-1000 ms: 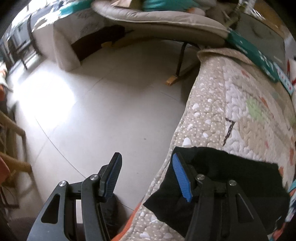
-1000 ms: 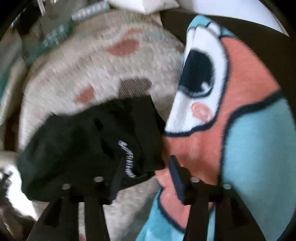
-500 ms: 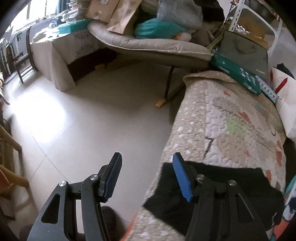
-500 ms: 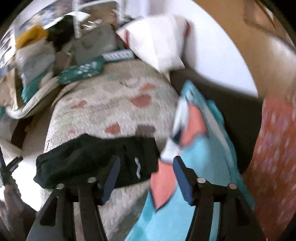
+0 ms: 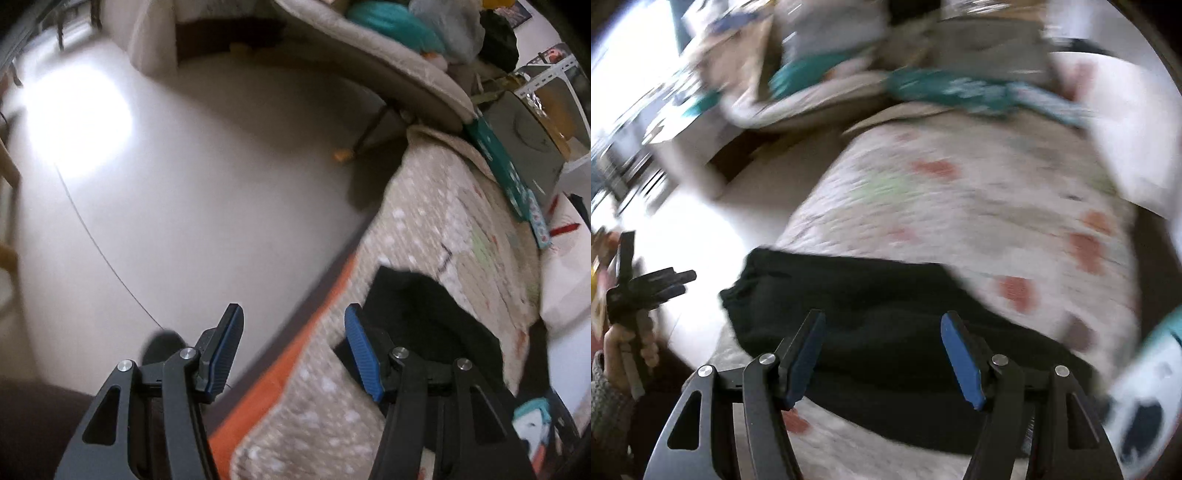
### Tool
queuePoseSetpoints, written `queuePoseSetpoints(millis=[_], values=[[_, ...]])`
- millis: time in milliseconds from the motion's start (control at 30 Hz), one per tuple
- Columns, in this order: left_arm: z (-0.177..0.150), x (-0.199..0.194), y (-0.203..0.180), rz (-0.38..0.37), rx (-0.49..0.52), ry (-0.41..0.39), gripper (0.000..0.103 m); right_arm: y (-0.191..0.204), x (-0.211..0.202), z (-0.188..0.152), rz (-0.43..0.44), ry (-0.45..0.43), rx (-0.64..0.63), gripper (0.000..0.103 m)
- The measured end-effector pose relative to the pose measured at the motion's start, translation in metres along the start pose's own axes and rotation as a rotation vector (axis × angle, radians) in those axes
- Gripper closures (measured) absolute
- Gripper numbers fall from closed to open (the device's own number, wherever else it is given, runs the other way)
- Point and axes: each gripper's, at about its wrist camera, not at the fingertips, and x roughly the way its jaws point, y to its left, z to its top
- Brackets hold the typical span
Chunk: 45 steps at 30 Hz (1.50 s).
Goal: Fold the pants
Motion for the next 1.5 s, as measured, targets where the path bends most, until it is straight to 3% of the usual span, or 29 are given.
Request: queuePoseSetpoints(millis=[133,233,367,567,667,733,800,967,1133,1233,1300,1367,1433,1500], values=[[-0.014,0.006,-0.013,-0.118,-0.001,0.009,0.047,0.041,0.067,0.034,0.109,0.07,-0.097,0.034],[-0.019,0.009,-0.026,-0.136,0.064,-0.005,0.046,0.077,0.113,0.057,0.194,0.131,-0.187,0.034],[-0.023,0.028,-0.03,-0.15,0.074,0.053,0.046,0.11,0.164,0.077,0.201,0.197,-0.307,0.034],[-0.026,0.055,-0.036,-0.163,0.055,0.129,0.046,0.131,0.211,0.08,0.219,0.289,-0.37,0.034],[-0.027,0.054,-0.041,-0.148,0.079,0.113,0.046,0.147,0.212,0.074,0.253,0.295,-0.442,0.039],[-0.027,0.051,-0.042,-0.139,0.088,0.095,0.046,0.153,0.211,0.071,0.238,0.299,-0.479,0.062],[-0.028,0.05,-0.043,-0.131,0.095,0.085,0.046,0.148,0.209,0.072,0.251,0.299,-0.454,0.071],[-0.029,0.05,-0.051,-0.123,0.133,0.07,0.046,0.136,0.183,0.082,0.3,0.237,-0.374,0.074],[-0.031,0.047,-0.062,-0.09,0.188,0.032,0.04,0.134,0.161,0.084,0.301,0.208,-0.389,0.074],[-0.029,0.044,-0.059,-0.081,0.169,0.012,0.032,0.136,0.153,0.082,0.308,0.198,-0.381,0.074],[-0.029,0.048,-0.058,-0.108,0.162,0.045,0.033,0.137,0.15,0.082,0.304,0.193,-0.384,0.074],[-0.03,0.053,-0.063,-0.183,0.184,0.127,0.077,0.132,0.145,0.083,0.297,0.191,-0.378,0.074],[-0.033,0.048,-0.071,-0.202,0.221,0.134,0.088,0.131,0.141,0.082,0.291,0.181,-0.373,0.075],[-0.035,0.041,-0.08,-0.231,0.247,0.128,0.089,0.128,0.132,0.082,0.286,0.159,-0.36,0.075]])
